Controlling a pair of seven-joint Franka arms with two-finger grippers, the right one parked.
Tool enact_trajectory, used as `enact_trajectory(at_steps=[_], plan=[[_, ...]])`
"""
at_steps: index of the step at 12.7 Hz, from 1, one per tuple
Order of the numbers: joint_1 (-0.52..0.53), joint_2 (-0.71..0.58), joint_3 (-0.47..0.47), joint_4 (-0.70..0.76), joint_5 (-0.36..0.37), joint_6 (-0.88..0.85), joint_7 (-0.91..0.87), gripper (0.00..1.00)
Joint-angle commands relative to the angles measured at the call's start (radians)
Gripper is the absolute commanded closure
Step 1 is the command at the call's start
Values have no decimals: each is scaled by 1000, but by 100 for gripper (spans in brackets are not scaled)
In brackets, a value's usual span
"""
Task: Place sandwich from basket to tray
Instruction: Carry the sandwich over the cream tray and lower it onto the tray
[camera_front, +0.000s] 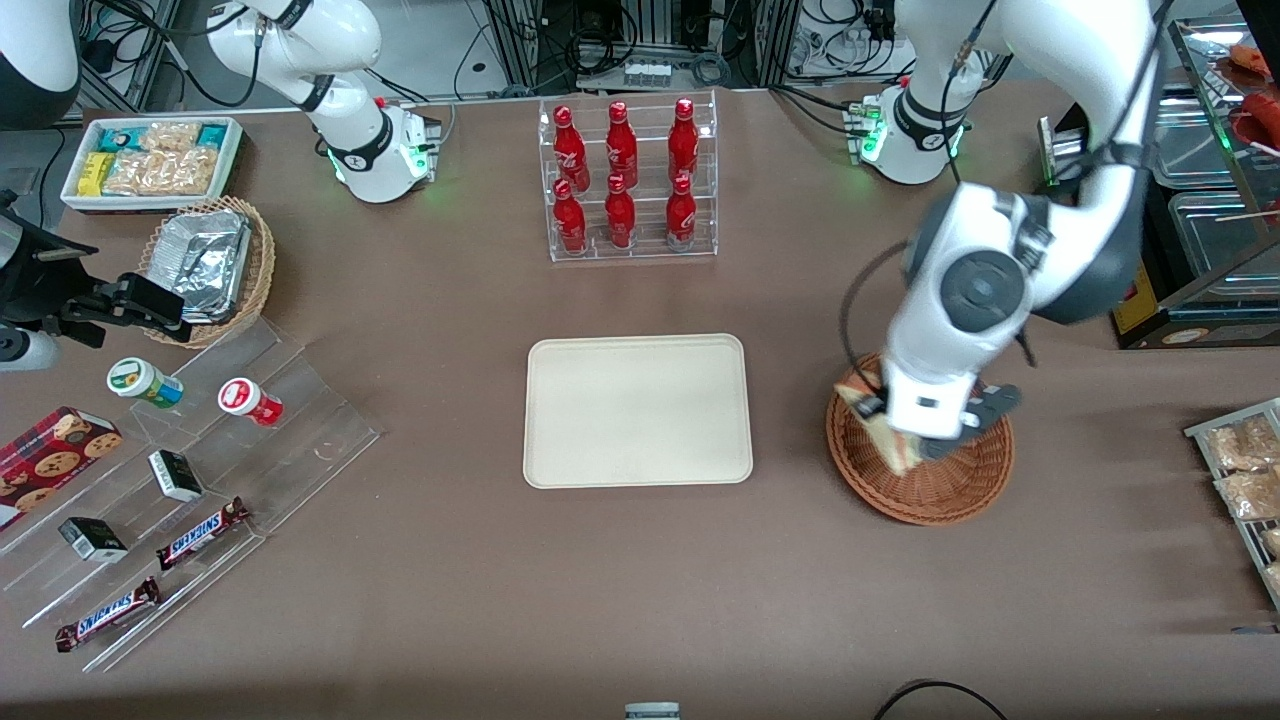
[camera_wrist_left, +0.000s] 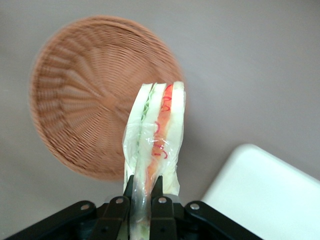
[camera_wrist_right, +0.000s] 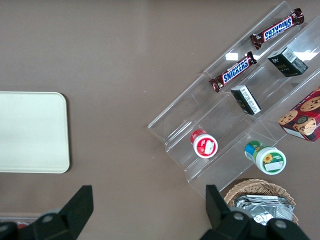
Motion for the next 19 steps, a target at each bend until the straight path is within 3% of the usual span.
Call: enact_trajectory(at_steps=[1,7,10,14,15,16,17,19], plan=[[-124,112,-4,121,-13,-21,29,100],[-380,335,-10,232,3,165,15,100],[-421,408,-9,233,48,265,9,100],[-422,442,0,235,58,295,-54,100],[-420,438,0,235,58,293,-72,79],[-415,430,0,235,56,293,-79,21],[-414,421,0,244,58,284,-79,0],[-393,340,-1,252,44,185,-80,0]])
